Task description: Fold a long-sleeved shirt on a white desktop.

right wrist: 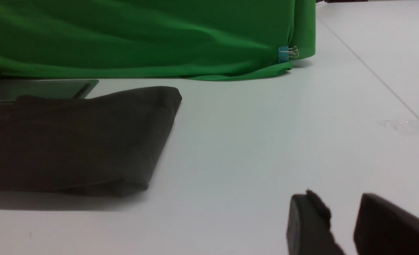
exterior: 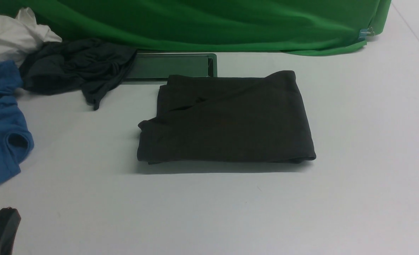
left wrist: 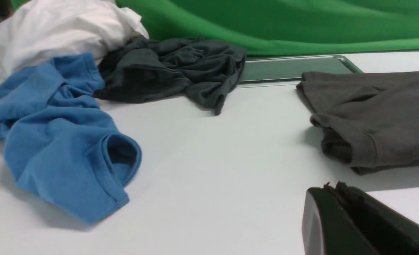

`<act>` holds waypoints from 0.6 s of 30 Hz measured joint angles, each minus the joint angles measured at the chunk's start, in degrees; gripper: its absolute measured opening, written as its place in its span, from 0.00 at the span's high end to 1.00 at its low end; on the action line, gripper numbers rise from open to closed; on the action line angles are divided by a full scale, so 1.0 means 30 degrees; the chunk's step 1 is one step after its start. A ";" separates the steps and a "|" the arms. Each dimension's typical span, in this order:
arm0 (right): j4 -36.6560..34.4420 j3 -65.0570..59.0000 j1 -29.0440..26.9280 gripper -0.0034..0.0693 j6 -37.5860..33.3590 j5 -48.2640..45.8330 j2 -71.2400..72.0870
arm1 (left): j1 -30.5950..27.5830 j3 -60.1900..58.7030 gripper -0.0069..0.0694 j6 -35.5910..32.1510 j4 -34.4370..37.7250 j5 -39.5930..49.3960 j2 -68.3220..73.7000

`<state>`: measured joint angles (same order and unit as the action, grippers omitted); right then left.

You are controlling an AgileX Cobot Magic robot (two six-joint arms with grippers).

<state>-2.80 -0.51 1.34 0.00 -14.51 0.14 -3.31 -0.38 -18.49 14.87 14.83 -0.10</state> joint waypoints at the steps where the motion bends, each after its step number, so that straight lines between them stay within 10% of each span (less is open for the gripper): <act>1: 0.0000 0.0000 0.0000 0.67 0.0000 0.0000 0.0000 | 0.0119 0.0000 0.89 0.0000 0.0000 -0.0043 0.0000; 18: 0.0000 0.0000 0.0000 0.65 0.0000 0.0000 0.0000 | 0.0184 0.0000 0.89 -0.0021 0.0000 -0.0243 0.0000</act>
<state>-2.80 -0.51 1.34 0.00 -14.51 0.14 -2.75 -0.38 -18.56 14.87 14.10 -0.10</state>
